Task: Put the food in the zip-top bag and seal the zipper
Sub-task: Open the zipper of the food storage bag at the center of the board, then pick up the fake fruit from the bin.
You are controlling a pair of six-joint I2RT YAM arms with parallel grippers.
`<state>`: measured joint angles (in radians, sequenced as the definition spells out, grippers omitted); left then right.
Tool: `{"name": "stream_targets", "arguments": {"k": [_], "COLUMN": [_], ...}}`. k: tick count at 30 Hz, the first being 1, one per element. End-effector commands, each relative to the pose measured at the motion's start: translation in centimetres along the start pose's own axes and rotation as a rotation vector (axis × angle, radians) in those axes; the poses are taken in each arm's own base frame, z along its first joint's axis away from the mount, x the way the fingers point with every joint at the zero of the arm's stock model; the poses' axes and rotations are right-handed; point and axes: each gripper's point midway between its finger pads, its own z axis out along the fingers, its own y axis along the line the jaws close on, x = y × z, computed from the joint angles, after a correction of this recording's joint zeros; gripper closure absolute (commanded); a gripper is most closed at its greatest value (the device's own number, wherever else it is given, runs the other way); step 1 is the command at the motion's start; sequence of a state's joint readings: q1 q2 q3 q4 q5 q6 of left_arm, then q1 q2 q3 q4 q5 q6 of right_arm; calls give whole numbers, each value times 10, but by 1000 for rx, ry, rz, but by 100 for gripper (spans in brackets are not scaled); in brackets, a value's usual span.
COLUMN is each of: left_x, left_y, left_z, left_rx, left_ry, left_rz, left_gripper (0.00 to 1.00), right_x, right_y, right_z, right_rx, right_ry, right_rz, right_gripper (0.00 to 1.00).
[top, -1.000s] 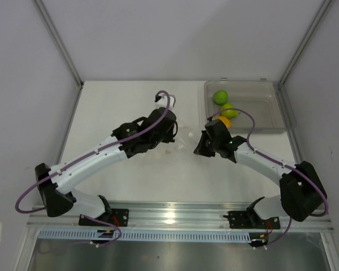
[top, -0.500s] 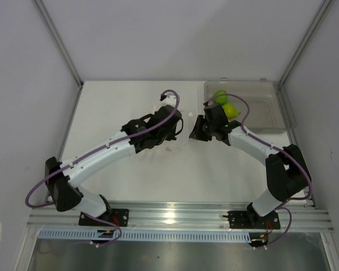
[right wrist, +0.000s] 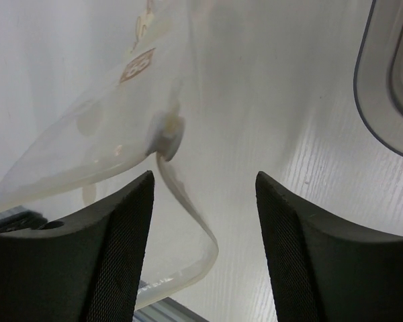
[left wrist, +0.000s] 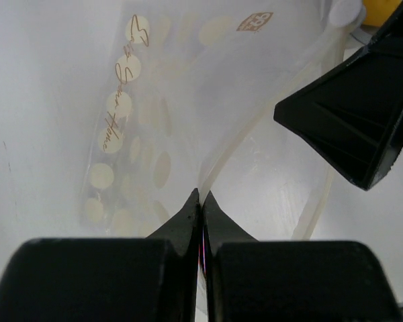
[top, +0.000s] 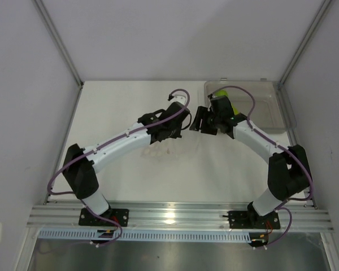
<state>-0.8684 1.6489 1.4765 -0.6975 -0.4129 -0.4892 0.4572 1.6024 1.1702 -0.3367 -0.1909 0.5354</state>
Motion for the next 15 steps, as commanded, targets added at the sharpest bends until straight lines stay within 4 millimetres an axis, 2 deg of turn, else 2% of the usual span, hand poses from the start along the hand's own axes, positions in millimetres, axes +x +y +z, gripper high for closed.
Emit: {"name": "stream_targets", "arguments": {"k": [1,3,5,6,7,11,14,15], "left_x": [-28,-30,-31,-33,-34,-39,-45,-46], "left_y": [-6,-3,-1,1,2,6,4,2], "left_z": [-1,3,6,7,8,10,7,6], "left_rx": [34,33,33,31,31,35,51,58], "left_ry": [-50,-50,-49,-50,-50,-53,-61,-62], "left_rz": [-58,-67,-76,-82,-84,-89,-84,-85], "left_gripper": [99,99,99,99,99,99,100,99], "right_x": [-31,-37,-54,-57,-60,-88,-102,-99], "right_y": [24,22,18,13,9,-27,-58,-73], "right_z": [-31,-45,-63,-70,-75,-96,-96,-83], "right_rx": [-59,-33,-8,8,18,83,162,204], "right_ry": [-77,-95,-151,-163,-182,-254,-254,-211], "right_rz": [-47,-35,-19,-12,-5,52,53,47], "right_gripper": [35,29,23,9,6,1,1,1]}}
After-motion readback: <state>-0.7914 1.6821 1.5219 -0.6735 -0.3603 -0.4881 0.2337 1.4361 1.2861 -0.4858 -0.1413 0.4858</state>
